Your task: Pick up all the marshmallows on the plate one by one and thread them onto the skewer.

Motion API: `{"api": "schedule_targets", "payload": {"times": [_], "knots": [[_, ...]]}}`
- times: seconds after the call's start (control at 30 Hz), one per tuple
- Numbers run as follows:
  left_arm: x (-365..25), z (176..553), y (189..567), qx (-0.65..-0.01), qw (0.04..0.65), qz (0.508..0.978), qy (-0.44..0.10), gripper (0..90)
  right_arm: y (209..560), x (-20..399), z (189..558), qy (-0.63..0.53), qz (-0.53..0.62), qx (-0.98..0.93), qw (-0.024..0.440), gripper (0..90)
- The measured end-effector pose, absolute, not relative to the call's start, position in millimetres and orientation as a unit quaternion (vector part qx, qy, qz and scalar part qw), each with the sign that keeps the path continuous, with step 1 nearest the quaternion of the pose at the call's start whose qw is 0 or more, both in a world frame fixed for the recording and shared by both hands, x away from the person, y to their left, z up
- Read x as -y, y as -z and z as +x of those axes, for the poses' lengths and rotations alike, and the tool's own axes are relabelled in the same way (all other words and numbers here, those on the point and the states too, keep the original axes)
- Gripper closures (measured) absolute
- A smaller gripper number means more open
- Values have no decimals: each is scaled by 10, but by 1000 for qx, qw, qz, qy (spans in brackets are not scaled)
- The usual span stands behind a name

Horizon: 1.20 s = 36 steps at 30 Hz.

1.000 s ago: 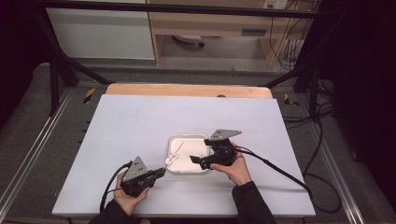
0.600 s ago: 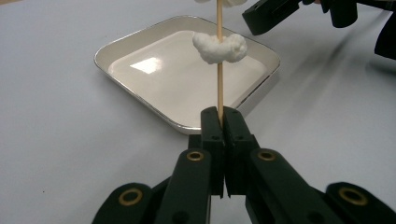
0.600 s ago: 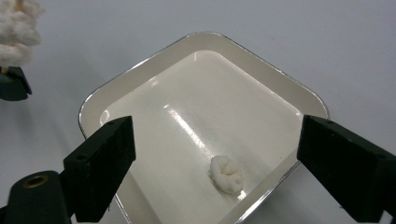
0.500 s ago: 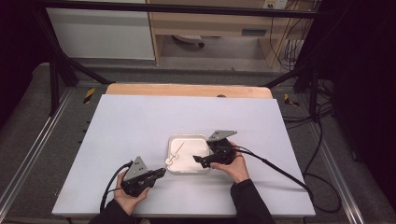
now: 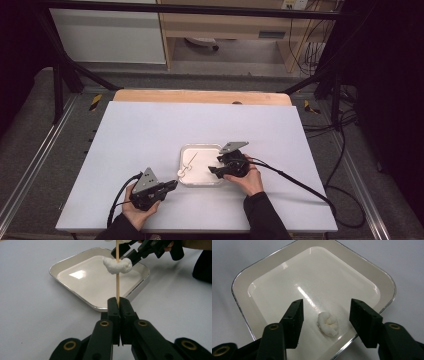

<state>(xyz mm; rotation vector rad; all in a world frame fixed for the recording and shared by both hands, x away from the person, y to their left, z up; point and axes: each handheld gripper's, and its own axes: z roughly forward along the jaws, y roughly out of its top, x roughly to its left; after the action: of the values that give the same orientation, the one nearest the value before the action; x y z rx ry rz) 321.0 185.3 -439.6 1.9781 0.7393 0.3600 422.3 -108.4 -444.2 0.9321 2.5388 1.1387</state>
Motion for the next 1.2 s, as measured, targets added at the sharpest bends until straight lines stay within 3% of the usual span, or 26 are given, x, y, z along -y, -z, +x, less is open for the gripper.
{"api": "schedule_targets", "payload": {"times": [0.6, 1.2], "knots": [[-1853, 3209, 4394, -302, 479, 811, -148, 886, 4482, 1072, 4204, -369, 307, -870, 114, 694], [-1847, 3203, 4393, -300, 480, 811, -148, 886, 4397, 1094, 4175, -396, 306, -859, 106, 759]]}}
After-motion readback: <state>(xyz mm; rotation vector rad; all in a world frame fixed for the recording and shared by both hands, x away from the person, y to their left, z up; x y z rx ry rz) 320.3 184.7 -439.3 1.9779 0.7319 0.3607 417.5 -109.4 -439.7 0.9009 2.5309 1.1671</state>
